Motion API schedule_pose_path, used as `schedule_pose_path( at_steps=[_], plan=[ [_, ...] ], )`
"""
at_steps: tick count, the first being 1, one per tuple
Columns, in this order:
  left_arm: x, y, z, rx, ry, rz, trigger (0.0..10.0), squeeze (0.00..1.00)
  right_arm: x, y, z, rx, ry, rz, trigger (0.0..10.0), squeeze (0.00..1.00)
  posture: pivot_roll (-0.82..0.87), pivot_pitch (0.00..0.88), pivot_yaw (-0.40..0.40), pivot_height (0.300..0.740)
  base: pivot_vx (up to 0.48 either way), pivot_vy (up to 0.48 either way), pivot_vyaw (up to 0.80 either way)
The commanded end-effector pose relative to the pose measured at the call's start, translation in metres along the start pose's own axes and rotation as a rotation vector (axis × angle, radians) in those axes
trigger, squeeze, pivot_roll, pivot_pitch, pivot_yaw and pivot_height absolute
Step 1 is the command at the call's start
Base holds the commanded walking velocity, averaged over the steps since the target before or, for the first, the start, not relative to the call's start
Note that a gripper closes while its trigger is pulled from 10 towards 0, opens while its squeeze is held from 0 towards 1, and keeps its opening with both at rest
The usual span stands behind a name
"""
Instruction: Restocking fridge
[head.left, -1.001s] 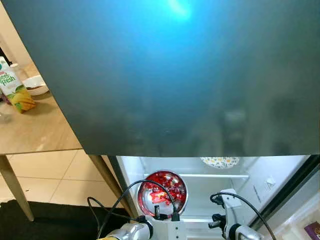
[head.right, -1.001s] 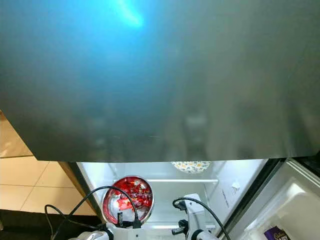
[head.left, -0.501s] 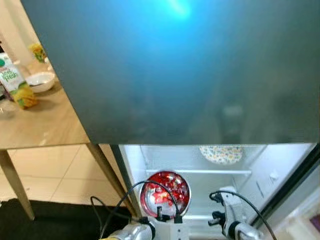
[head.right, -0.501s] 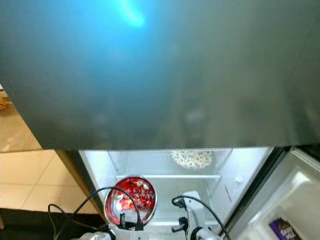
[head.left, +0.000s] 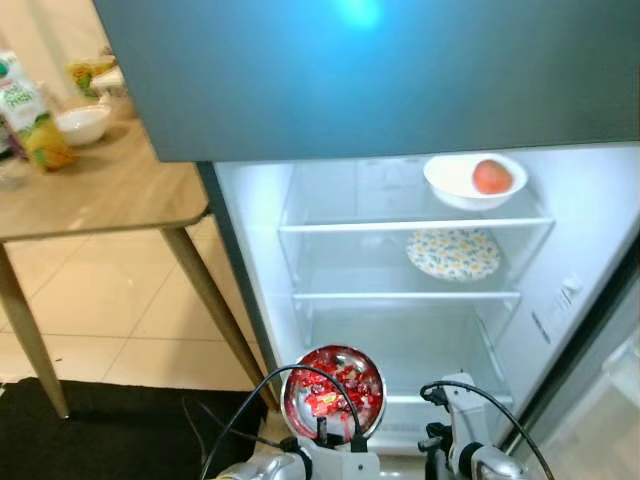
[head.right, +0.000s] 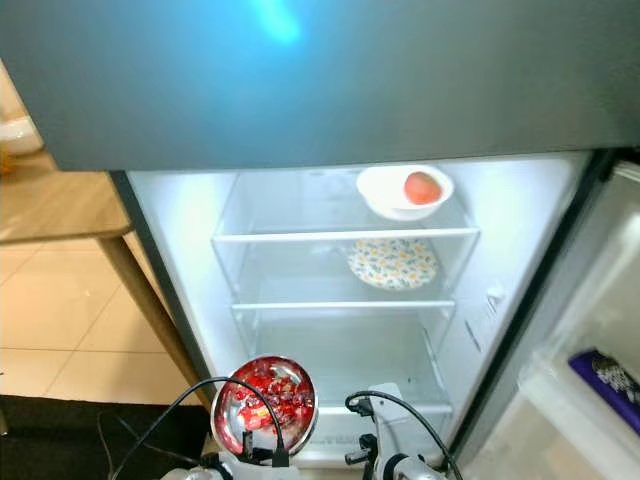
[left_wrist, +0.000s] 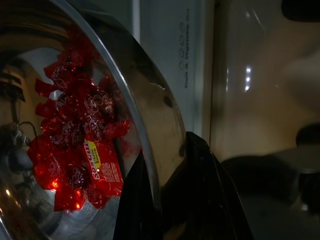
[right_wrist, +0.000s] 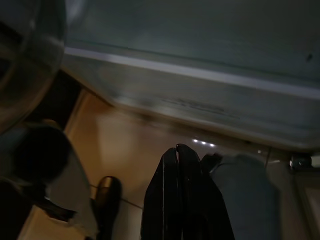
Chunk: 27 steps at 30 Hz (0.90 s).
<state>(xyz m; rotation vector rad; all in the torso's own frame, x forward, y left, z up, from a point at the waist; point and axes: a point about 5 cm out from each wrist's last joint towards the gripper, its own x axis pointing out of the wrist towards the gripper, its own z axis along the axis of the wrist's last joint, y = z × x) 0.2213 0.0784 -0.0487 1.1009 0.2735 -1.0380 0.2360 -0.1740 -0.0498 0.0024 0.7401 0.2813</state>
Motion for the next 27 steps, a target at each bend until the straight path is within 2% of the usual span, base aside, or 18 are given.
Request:
schedule_pose_path(
  at_steps=[1, 19, 27],
  plan=[
    [0.001, 0.011, 0.003, 0.026, -0.022, 0.037, 10.0, 0.00, 0.001, -0.001, 0.005, 0.002, -0.021, -0.008, 10.0, 0.00, -0.11, 0.011, 0.059, 0.560, 0.000, 0.000, 0.00],
    [0.000, 0.018, 0.000, 0.038, -0.021, 0.060, 10.0, 0.00, 0.001, -0.003, 0.012, 0.014, -0.052, -0.003, 10.0, 0.00, -0.11, 0.024, 0.073, 0.510, 0.000, 0.000, 0.00],
    [-0.004, 0.027, -0.008, 0.042, -0.008, 0.085, 10.0, 0.00, 0.002, -0.007, 0.026, 0.016, -0.125, -0.019, 10.0, 0.00, -0.11, 0.064, 0.091, 0.480, 0.000, 0.000, 0.00]
  ],
)
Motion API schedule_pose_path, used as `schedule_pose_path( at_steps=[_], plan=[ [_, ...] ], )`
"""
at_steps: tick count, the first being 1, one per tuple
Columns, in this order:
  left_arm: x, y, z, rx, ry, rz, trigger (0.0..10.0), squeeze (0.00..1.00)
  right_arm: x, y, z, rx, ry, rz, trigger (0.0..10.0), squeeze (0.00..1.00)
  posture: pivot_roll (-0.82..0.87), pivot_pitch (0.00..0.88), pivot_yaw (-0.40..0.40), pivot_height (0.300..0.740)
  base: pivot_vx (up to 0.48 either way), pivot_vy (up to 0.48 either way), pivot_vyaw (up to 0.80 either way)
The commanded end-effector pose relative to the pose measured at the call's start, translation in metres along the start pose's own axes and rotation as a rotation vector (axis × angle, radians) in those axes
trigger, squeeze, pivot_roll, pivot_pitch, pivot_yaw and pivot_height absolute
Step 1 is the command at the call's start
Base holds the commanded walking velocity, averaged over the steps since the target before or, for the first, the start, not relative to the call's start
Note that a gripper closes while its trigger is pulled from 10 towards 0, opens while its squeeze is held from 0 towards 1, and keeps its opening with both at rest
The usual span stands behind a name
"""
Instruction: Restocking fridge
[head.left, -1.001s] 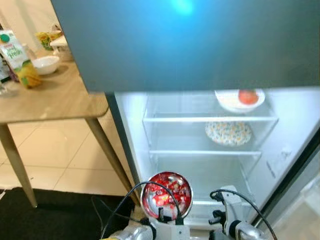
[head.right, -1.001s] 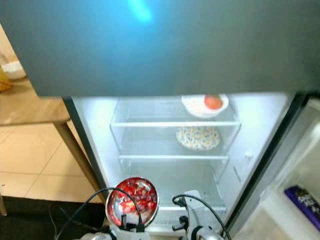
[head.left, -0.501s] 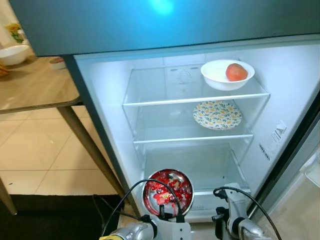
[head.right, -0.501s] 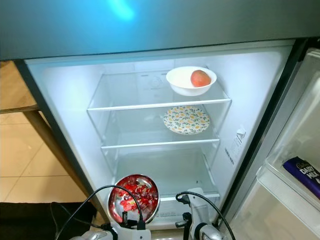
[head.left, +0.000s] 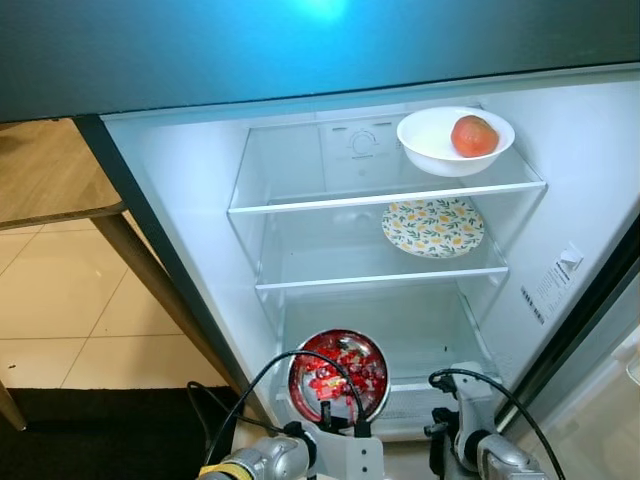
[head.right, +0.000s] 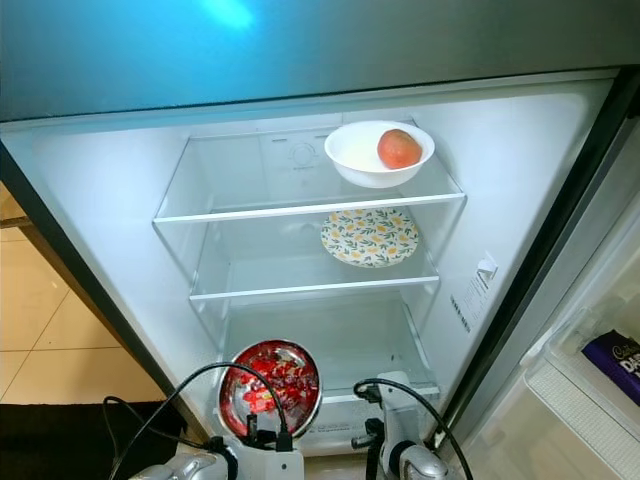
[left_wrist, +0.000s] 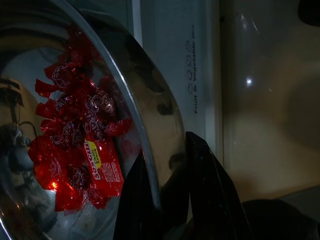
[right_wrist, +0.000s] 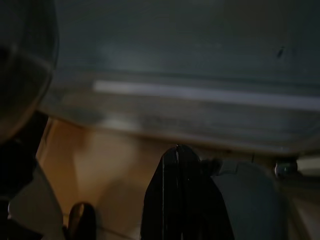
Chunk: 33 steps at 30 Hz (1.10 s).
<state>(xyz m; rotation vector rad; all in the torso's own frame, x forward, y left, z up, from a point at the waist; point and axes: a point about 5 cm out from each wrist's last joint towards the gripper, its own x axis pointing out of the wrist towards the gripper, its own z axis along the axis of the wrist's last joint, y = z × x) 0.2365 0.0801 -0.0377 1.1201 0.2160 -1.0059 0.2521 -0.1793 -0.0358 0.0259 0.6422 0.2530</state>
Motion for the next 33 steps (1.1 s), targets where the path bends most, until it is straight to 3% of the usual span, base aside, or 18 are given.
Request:
schedule_pose_path(
  at_steps=[1, 7, 13, 23, 28, 29, 33],
  plan=[
    [-0.004, 0.010, -0.008, 0.017, 0.010, 0.035, 10.0, 0.00, 0.002, 0.001, 0.007, -0.002, -0.034, 0.001, 10.0, 0.00, -0.12, 0.069, 0.091, 0.475, 0.000, 0.000, 0.00],
    [-0.005, 0.024, -0.013, 0.029, 0.029, 0.077, 10.0, 0.00, 0.002, 0.001, 0.025, 0.001, -0.160, 0.025, 10.0, 0.00, -0.13, 0.096, 0.091, 0.445, 0.000, 0.000, 0.00],
    [-0.010, 0.034, -0.025, 0.020, 0.078, 0.095, 10.0, 0.00, 0.001, -0.002, 0.034, -0.011, -0.205, 0.040, 10.0, 0.00, -0.13, 0.117, 0.085, 0.445, 0.000, 0.000, 0.00],
    [-0.023, 0.049, -0.047, -0.069, 0.140, 0.138, 10.0, 0.00, -0.004, -0.002, 0.042, -0.024, -0.290, 0.055, 10.0, 0.00, -0.14, 0.207, 0.104, 0.445, 0.000, 0.000, 0.00],
    [-0.032, 0.065, -0.059, -0.092, 0.177, 0.183, 10.0, 0.00, -0.010, -0.001, 0.047, -0.043, -0.349, 0.065, 10.0, 0.00, -0.16, 0.265, 0.117, 0.445, 0.000, 0.000, 0.00],
    [-0.034, 0.073, -0.061, -0.090, 0.185, 0.199, 10.0, 0.00, -0.015, 0.001, 0.055, -0.049, -0.402, 0.079, 10.0, 0.00, -0.17, 0.287, 0.123, 0.445, 0.000, 0.000, 0.00],
    [-0.035, 0.077, -0.061, -0.082, 0.181, 0.208, 10.0, 0.00, -0.020, 0.003, 0.061, -0.053, -0.441, 0.104, 10.0, 0.00, -0.17, 0.303, 0.124, 0.445, 0.000, 0.000, 0.00]
  ],
)
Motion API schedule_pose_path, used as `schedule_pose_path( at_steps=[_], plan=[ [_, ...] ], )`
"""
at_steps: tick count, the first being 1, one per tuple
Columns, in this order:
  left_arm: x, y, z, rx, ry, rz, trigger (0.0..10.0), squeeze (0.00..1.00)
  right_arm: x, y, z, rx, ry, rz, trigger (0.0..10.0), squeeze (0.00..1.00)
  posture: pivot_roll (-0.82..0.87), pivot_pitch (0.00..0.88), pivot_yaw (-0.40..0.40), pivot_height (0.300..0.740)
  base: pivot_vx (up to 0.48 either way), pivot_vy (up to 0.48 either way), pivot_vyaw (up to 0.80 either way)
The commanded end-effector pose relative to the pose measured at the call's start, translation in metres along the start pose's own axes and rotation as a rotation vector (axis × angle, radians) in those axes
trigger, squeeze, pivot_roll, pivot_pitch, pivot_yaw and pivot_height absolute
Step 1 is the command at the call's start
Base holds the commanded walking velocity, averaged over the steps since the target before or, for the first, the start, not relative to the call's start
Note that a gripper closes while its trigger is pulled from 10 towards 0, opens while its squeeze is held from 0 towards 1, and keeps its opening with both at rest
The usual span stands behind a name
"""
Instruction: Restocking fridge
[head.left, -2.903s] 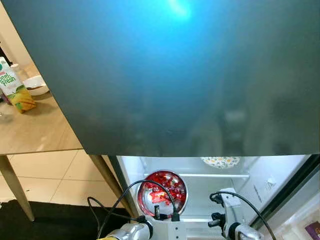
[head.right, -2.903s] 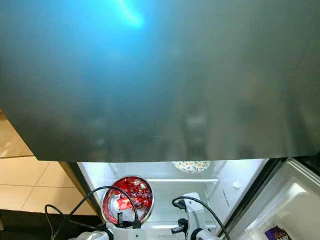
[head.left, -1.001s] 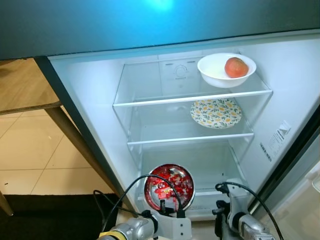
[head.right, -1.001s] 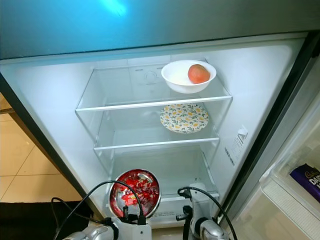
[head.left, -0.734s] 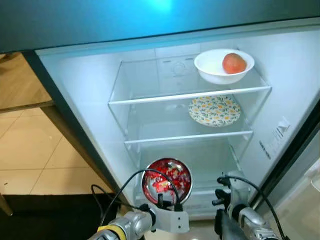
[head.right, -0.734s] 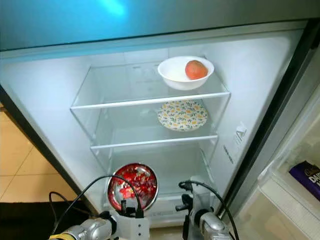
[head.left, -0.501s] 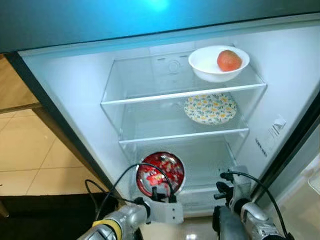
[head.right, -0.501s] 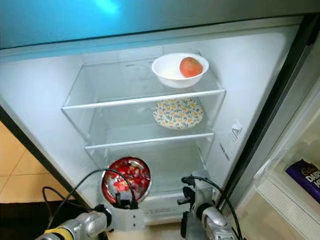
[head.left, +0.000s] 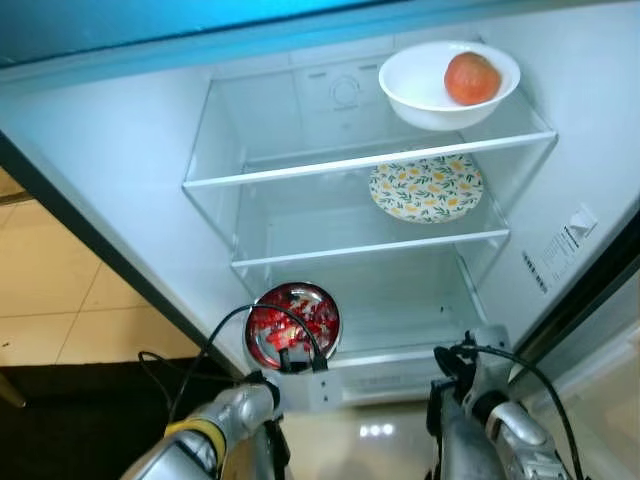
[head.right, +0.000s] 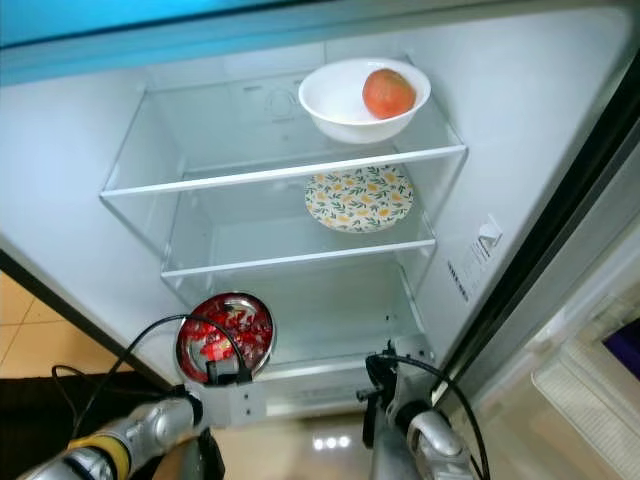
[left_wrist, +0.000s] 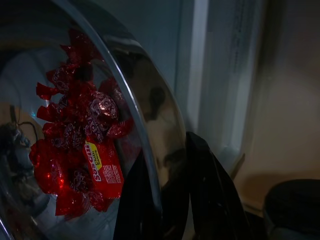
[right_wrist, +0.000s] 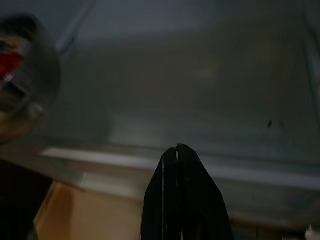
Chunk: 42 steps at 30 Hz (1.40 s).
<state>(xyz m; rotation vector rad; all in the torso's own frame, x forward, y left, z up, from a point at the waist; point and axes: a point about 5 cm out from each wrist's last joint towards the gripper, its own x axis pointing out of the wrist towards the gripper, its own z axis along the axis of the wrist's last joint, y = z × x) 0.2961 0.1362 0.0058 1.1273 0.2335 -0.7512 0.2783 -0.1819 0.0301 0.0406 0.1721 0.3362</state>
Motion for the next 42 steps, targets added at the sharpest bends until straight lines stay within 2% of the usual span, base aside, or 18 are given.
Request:
schedule_pose_path(
  at_steps=[1, 3, 4, 5, 6, 7, 8, 9, 15, 19, 25, 29, 35, 40, 42],
  plan=[
    [-0.007, 0.006, -0.015, 0.004, 0.041, 0.015, 10.0, 0.00, -0.006, 0.009, -0.002, 0.031, -0.008, 0.059, 10.0, 0.00, -0.18, 0.316, 0.123, 0.445, 0.000, 0.000, 0.00],
    [-0.005, 0.012, -0.009, 0.028, 0.018, 0.024, 10.0, 0.00, -0.012, 0.019, 0.005, 0.056, -0.056, 0.148, 10.0, 0.00, -0.18, 0.325, 0.121, 0.445, 0.000, 0.000, 0.00],
    [-0.005, 0.012, -0.009, 0.028, 0.018, 0.024, 10.0, 0.00, -0.012, 0.019, 0.005, 0.056, -0.056, 0.148, 10.0, 0.00, -0.18, 0.325, 0.121, 0.445, 0.000, 0.000, 0.00],
    [-0.004, 0.015, -0.007, 0.039, 0.009, 0.027, 10.0, 0.00, -0.015, 0.026, 0.008, 0.064, -0.074, 0.202, 10.0, 0.00, -0.18, 0.332, 0.119, 0.445, 0.000, 0.000, 0.00],
    [-0.002, 0.021, -0.005, 0.047, 0.004, 0.039, 10.0, 0.00, -0.021, 0.039, 0.013, 0.064, -0.097, 0.307, 10.0, 0.00, -0.18, 0.342, 0.116, 0.445, 0.000, 0.000, 0.00],
    [-0.002, 0.021, -0.005, 0.047, 0.004, 0.039, 10.0, 0.00, -0.021, 0.039, 0.013, 0.064, -0.097, 0.307, 10.0, 0.00, -0.18, 0.342, 0.116, 0.445, 0.000, 0.000, 0.00],
    [-0.002, 0.027, -0.006, 0.051, 0.009, 0.054, 10.0, 0.00, -0.025, 0.050, 0.019, 0.070, -0.115, 0.391, 10.0, 0.00, -0.18, 0.346, 0.115, 0.445, 0.000, 0.000, 0.00],
    [-0.003, 0.030, -0.007, 0.050, 0.015, 0.063, 10.0, 0.00, -0.026, 0.054, 0.022, 0.070, -0.115, 0.417, 10.0, 0.00, -0.19, 0.350, 0.113, 0.445, 0.000, 0.000, 0.00],
    [-0.006, 0.039, -0.013, 0.016, 0.041, 0.095, 10.0, 0.00, -0.032, 0.061, 0.034, 0.031, -0.122, 0.456, 10.0, 0.00, -0.21, 0.367, 0.107, 0.445, 0.000, 0.000, 0.00],
    [-0.007, 0.042, -0.017, -0.004, 0.063, 0.108, 10.0, 0.00, -0.038, 0.064, 0.044, 0.037, -0.130, 0.482, 10.0, 0.00, -0.22, 0.381, 0.103, 0.445, 0.000, 0.000, 0.00],
    [-0.010, 0.051, -0.024, -0.016, 0.100, 0.147, 10.0, 0.00, -0.046, 0.082, 0.058, 0.039, -0.126, 0.597, 10.0, 0.00, -0.22, 0.391, 0.094, 0.445, 0.000, 0.000, 0.00],
    [-0.012, 0.054, -0.027, -0.025, 0.113, 0.162, 10.0, 0.00, -0.045, 0.083, 0.060, 0.037, -0.125, 0.598, 10.0, 0.00, -0.22, 0.391, 0.092, 0.445, 0.000, 0.000, 0.00],
    [-0.022, 0.064, -0.045, -0.076, 0.189, 0.229, 10.0, 0.00, -0.045, 0.081, 0.064, 0.026, -0.109, 0.573, 10.0, 0.00, -0.22, 0.392, 0.090, 0.445, 0.000, 0.000, 0.00],
    [-0.026, 0.068, -0.051, -0.093, 0.214, 0.256, 10.0, 0.00, -0.046, 0.080, 0.066, 0.026, -0.103, 0.572, 10.0, 0.00, -0.22, 0.392, 0.090, 0.445, 0.000, 0.000, 0.00],
    [-0.030, 0.072, -0.055, -0.124, 0.231, 0.281, 10.0, 0.00, -0.047, 0.080, 0.066, 0.028, -0.100, 0.570, 10.0, 0.00, -0.23, 0.396, 0.088, 0.445, 0.000, 0.000, 0.00]
  ],
)
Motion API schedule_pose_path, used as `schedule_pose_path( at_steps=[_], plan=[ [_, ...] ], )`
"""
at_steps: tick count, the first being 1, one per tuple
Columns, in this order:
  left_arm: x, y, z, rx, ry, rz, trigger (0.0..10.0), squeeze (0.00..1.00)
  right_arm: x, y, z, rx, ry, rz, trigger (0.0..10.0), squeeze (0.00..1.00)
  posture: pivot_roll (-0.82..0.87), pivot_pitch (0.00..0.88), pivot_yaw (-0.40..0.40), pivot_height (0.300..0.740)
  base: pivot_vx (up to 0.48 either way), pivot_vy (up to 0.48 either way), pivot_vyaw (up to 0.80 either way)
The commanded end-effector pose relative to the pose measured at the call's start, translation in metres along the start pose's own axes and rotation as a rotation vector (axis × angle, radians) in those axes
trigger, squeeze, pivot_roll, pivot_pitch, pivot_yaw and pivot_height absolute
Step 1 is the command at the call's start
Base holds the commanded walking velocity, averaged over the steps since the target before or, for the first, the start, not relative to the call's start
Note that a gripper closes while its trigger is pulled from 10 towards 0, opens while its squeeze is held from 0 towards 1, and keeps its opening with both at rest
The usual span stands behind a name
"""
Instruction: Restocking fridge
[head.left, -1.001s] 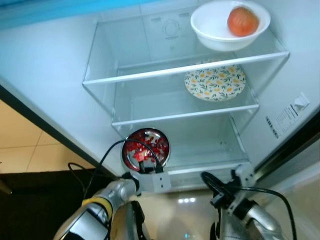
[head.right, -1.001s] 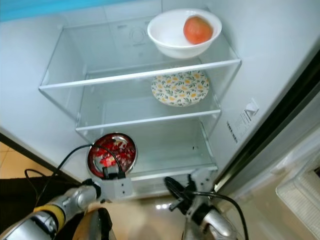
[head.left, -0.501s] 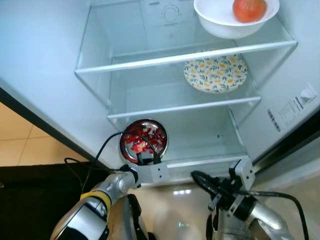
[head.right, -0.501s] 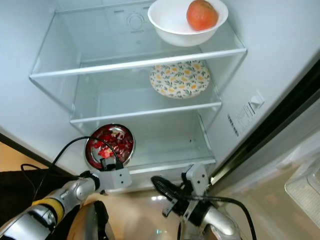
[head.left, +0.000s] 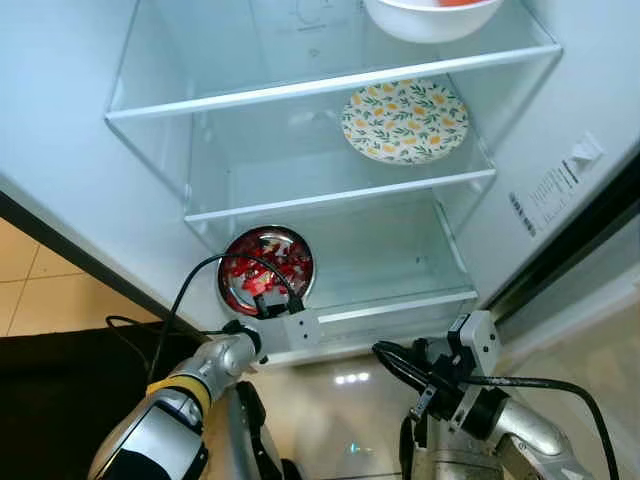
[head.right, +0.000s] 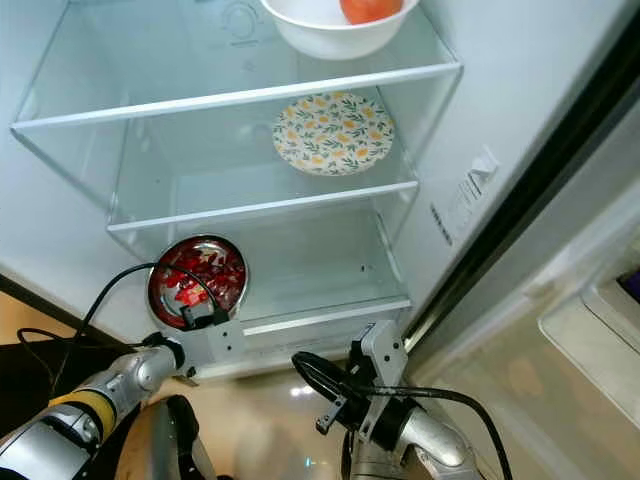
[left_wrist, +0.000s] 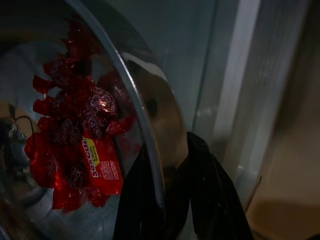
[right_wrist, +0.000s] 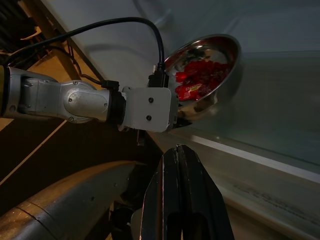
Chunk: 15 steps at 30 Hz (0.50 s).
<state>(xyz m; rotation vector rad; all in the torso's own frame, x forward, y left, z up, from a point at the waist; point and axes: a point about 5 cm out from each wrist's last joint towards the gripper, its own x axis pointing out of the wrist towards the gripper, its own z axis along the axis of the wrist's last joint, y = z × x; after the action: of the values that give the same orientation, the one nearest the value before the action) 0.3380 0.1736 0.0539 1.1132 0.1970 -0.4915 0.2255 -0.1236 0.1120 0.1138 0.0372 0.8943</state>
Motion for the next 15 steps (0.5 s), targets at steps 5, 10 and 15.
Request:
schedule_pose_path(
  at_steps=[5, 10, 15],
  plan=[
    [-0.016, 0.015, -0.039, -0.084, 0.158, 0.089, 10.0, 0.00, -0.004, 0.005, -0.004, 0.031, 0.017, 0.003, 10.0, 0.00, -0.23, 0.402, 0.085, 0.445, 0.000, 0.000, 0.00],
    [-0.018, 0.023, -0.044, -0.098, 0.190, 0.132, 10.0, 0.00, -0.003, 0.006, -0.002, 0.031, 0.022, 0.004, 10.0, 0.00, -0.23, 0.404, 0.084, 0.445, 0.000, 0.000, 0.00],
    [-0.020, 0.025, -0.049, -0.139, 0.223, 0.145, 10.0, 0.30, -0.004, 0.006, -0.001, 0.028, 0.024, 0.003, 10.0, 0.00, -0.23, 0.404, 0.084, 0.445, 0.000, 0.000, 0.00]
  ],
)
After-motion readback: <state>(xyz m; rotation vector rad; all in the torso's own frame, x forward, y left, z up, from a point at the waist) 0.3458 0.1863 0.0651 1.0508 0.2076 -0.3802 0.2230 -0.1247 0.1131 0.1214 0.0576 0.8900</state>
